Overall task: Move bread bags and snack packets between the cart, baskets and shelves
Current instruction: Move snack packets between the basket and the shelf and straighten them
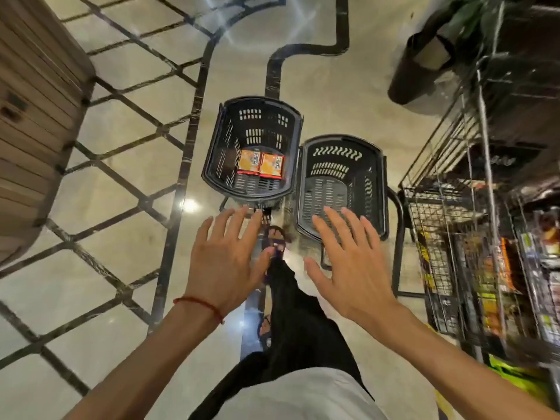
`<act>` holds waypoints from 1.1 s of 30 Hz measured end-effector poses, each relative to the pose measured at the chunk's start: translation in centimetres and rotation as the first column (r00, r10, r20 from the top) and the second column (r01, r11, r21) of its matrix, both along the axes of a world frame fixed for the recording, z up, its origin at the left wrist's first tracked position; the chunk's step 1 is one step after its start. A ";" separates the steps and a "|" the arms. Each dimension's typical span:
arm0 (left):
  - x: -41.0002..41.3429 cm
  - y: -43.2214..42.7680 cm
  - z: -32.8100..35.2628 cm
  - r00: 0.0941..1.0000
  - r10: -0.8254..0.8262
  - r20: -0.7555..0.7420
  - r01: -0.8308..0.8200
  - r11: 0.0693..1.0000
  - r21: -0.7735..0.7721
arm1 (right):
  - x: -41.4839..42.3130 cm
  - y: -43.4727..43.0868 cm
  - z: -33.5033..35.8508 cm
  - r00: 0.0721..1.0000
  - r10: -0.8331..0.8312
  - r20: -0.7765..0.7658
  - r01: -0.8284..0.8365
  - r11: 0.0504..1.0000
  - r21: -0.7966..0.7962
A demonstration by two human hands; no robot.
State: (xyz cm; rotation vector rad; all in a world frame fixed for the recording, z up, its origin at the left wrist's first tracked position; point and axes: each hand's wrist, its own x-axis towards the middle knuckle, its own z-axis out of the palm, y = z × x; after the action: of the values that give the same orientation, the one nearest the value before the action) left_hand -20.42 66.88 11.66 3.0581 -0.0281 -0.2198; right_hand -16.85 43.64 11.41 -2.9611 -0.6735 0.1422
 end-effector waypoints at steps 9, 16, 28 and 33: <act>18.9 8.6 -3.9 0.994 0.061 -0.092 -0.060 0.998 0.010 | 20.1 9.0 -5.0 0.999 -0.004 -0.049 0.003 1.000 -0.020; 30.5 14.5 -9.3 0.986 -0.025 -0.167 0.020 0.999 -0.028 | 30.9 14.4 -10.4 0.998 -0.018 -0.065 0.013 0.997 -0.080; 45.1 19.8 -30.0 0.958 -0.071 -0.278 0.015 0.980 -0.198 | 40.8 22.3 -28.9 0.976 -0.173 -0.130 0.164 0.984 -0.075; 48.0 19.9 -39.6 0.949 -0.058 -0.309 -0.005 0.980 -0.198 | 43.5 23.6 -39.6 0.958 -0.237 -0.160 0.234 0.971 -0.040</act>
State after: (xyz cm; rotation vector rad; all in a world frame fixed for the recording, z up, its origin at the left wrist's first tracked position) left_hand 27.58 86.81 -27.94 2.7906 -0.0677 -0.6611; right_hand 26.63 67.25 -28.23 -2.9765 -0.2973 0.3693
